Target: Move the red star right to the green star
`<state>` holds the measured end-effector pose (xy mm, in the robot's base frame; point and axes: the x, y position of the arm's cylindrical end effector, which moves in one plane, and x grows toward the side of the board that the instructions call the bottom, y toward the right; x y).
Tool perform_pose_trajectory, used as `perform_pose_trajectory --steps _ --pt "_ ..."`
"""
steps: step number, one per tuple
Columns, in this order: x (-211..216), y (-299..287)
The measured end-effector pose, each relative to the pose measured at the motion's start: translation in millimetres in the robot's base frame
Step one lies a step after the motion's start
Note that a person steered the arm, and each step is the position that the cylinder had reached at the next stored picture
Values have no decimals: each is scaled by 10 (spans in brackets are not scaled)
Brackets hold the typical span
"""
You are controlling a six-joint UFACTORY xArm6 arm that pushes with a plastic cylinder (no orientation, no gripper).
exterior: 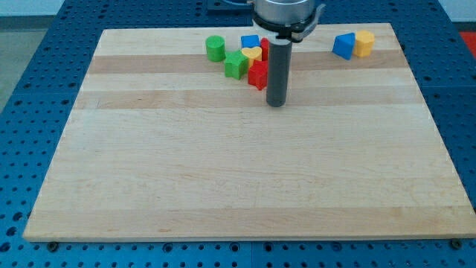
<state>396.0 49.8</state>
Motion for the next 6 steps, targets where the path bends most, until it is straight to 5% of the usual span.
perform_pose_trajectory --steps 6 --pt "-1286 -182"
